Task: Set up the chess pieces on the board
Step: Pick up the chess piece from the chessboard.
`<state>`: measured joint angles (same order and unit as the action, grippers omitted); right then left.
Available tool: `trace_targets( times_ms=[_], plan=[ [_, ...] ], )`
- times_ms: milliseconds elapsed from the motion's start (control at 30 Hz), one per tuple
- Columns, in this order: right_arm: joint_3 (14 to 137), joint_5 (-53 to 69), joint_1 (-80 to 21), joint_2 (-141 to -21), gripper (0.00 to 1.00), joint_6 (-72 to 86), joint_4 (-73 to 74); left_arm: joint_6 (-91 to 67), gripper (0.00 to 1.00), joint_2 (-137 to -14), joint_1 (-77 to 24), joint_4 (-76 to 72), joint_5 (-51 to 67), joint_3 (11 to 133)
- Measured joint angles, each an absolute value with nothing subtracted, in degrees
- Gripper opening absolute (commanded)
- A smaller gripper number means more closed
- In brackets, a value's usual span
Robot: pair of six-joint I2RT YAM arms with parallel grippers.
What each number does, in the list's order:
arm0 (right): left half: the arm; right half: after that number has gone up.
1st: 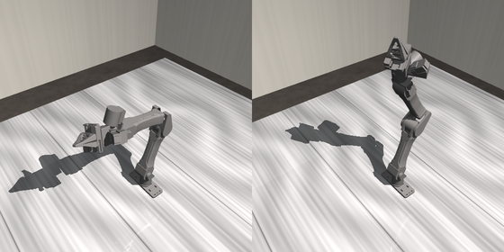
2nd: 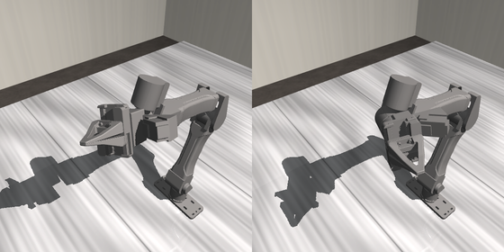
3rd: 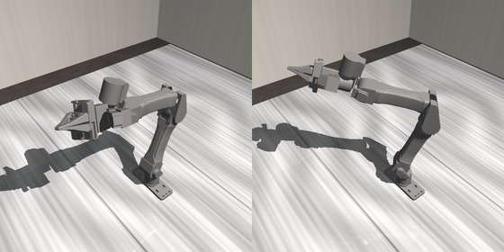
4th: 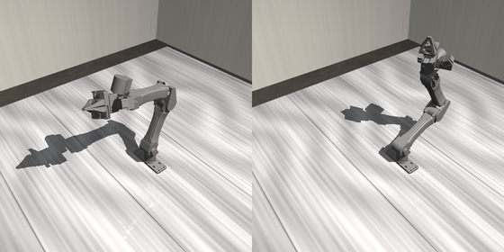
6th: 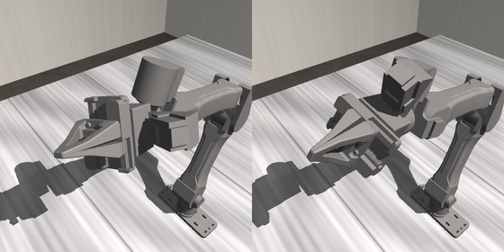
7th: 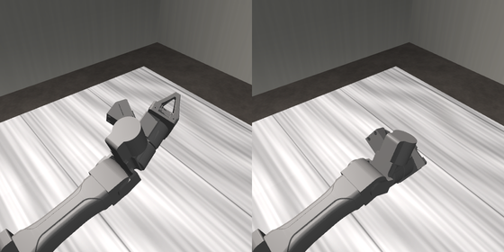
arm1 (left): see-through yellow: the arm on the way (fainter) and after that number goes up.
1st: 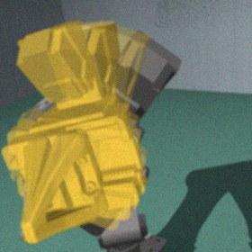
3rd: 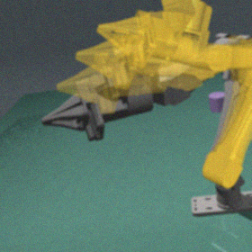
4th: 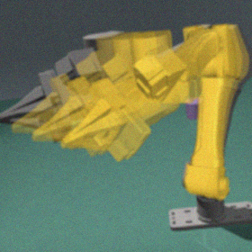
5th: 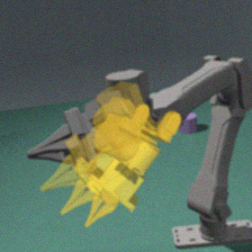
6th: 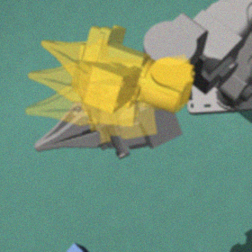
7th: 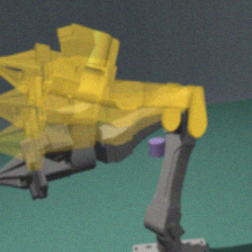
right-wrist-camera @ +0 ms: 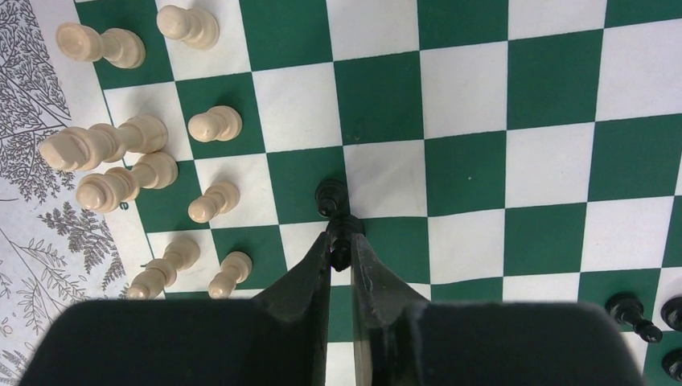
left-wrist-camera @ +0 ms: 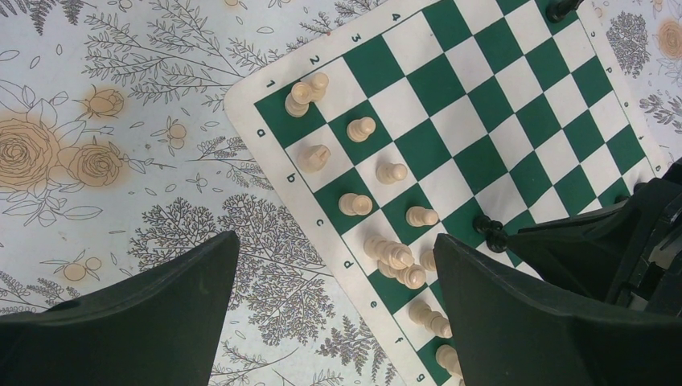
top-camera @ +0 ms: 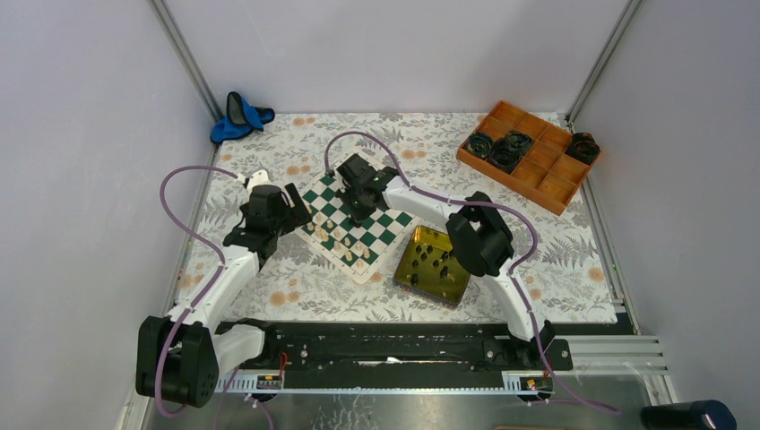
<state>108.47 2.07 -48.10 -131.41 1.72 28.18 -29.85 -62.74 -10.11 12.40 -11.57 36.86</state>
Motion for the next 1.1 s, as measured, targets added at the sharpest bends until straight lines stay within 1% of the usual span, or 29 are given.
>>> trace_targets(
  times_ms=[600, 1100],
  plan=[
    [106.96, -1.67, -47.16, -128.05, 0.11, 1.52, 28.4, -29.87, 0.99, -62.72, -10.11, 12.4, -11.35, 36.86],
    [108.81, -3.79, -37.41, -127.37, 0.11, 1.85, 28.8, -29.87, 0.99, -62.72, -10.11, 12.4, -11.33, 36.86]
  ],
)
